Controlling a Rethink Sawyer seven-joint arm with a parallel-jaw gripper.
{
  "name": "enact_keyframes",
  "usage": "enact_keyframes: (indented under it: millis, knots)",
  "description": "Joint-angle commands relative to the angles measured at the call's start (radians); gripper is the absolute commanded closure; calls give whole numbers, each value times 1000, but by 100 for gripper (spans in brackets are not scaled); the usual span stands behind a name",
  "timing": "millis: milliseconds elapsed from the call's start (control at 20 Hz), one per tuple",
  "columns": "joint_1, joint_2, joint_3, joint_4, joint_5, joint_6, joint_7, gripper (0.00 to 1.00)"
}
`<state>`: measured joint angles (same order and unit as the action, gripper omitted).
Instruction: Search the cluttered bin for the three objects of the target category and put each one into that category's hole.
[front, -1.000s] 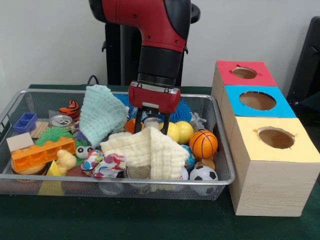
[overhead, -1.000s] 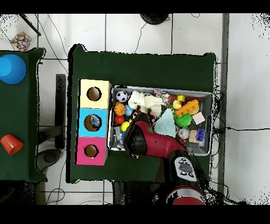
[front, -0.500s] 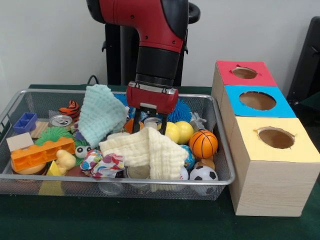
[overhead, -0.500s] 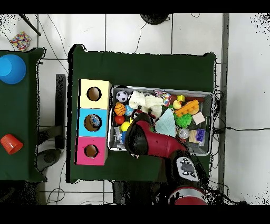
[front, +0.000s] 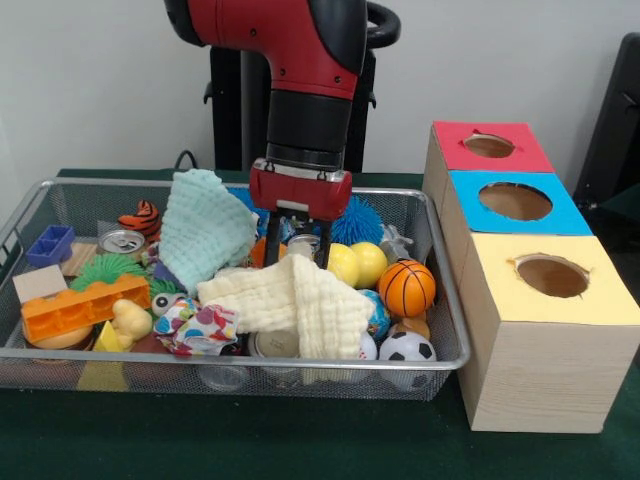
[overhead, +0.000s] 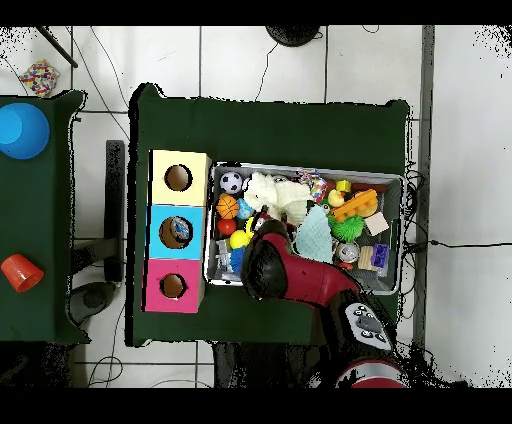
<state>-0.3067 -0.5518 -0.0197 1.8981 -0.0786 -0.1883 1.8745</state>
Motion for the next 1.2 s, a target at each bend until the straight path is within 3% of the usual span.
enact_keyframes:
  millis: [50, 350, 850, 1000, 1200]
  knots:
    - [-7, -27, 97, 147, -26, 85, 166, 0]
    - [-20, -3, 101, 167, -41, 26, 165, 0]
    - [-74, -18, 103, 159, -48, 28, 147, 0]
    - [-97, -23, 106, 136, -48, 43, 134, 0]
    - [-106, 26, 104, 80, -43, 20, 130, 0]
